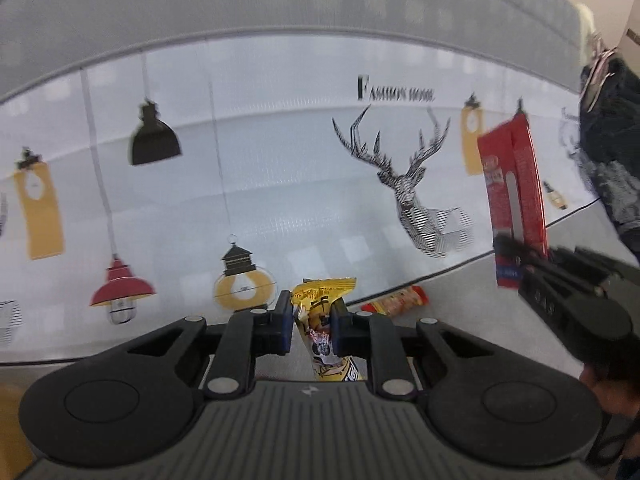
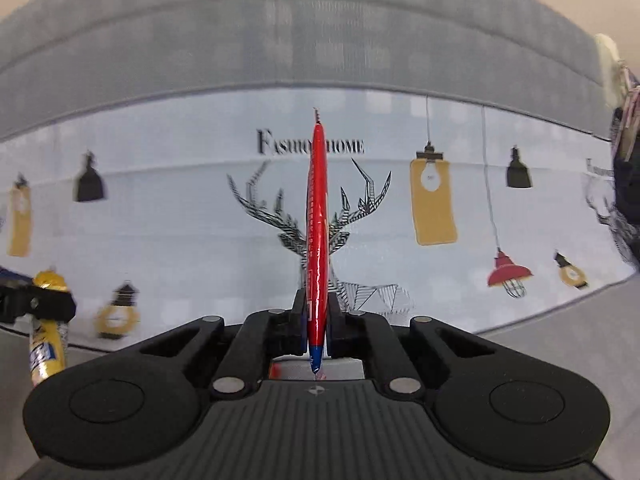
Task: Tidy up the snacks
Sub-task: 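Carry both snacks over the box and open both tools to drop them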
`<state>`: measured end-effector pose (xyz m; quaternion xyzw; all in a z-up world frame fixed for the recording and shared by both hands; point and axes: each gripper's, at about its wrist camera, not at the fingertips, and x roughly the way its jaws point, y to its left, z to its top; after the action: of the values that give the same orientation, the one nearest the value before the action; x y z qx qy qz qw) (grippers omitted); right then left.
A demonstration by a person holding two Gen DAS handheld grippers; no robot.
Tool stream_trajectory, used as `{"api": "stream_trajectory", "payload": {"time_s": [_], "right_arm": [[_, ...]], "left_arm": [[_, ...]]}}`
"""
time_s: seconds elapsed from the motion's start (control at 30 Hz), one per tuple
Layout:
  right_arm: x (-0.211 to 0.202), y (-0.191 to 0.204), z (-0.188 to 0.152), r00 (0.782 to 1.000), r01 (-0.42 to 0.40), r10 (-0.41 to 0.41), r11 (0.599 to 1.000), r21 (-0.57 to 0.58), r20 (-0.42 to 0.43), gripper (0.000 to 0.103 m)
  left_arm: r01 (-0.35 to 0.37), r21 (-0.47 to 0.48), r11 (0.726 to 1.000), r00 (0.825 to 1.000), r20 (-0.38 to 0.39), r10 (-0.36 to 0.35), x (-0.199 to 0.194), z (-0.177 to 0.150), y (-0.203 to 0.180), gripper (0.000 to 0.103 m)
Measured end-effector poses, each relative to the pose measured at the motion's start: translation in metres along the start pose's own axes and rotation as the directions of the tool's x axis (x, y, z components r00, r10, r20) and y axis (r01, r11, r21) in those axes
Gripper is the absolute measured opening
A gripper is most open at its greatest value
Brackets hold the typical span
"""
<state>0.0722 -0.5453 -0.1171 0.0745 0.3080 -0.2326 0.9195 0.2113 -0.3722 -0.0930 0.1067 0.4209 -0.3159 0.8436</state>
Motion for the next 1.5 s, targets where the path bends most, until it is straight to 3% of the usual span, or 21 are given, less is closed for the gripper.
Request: {"api": "stream_trajectory", "payload": {"time_s": [0.23,0.43,0.63,0.87,1.17,1.5], "right_arm": [[-0.113,0.059,-0.014,0.997,-0.073,0.073,0.997,0.011,0.005,0.008],[-0.208,0.130,-0.028,0.979,-0.200,0.198,0.978,0.060,0.041,0.008],[-0.287,0.205,-0.042,0.942,-0.335,0.331,0.939,0.082,0.059,0.008],[-0.356,0.283,-0.069,0.886,-0.463,0.463,0.886,0.040,0.007,0.008],[-0.394,0.349,-0.116,0.855,-0.509,0.503,0.860,-0.018,-0.129,0.008],[-0.401,0.366,-0.125,0.864,-0.492,0.478,0.868,-0.068,-0.157,0.008]], "left_arm": [[0.007,-0.010,1.000,0.998,0.059,-0.007,-0.109,-0.026,0.029,0.020],[0.009,-0.044,0.999,0.997,0.083,-0.005,-0.204,-0.070,0.068,0.020],[-0.021,-0.099,0.995,0.994,0.106,0.031,-0.291,-0.128,0.120,0.020],[-0.094,-0.157,0.983,0.985,0.132,0.115,-0.373,-0.194,0.183,0.020],[-0.116,-0.229,0.967,0.978,0.142,0.151,-0.419,-0.256,0.232,0.020],[-0.108,-0.285,0.953,0.983,0.114,0.145,-0.415,-0.279,0.252,0.020]]}}
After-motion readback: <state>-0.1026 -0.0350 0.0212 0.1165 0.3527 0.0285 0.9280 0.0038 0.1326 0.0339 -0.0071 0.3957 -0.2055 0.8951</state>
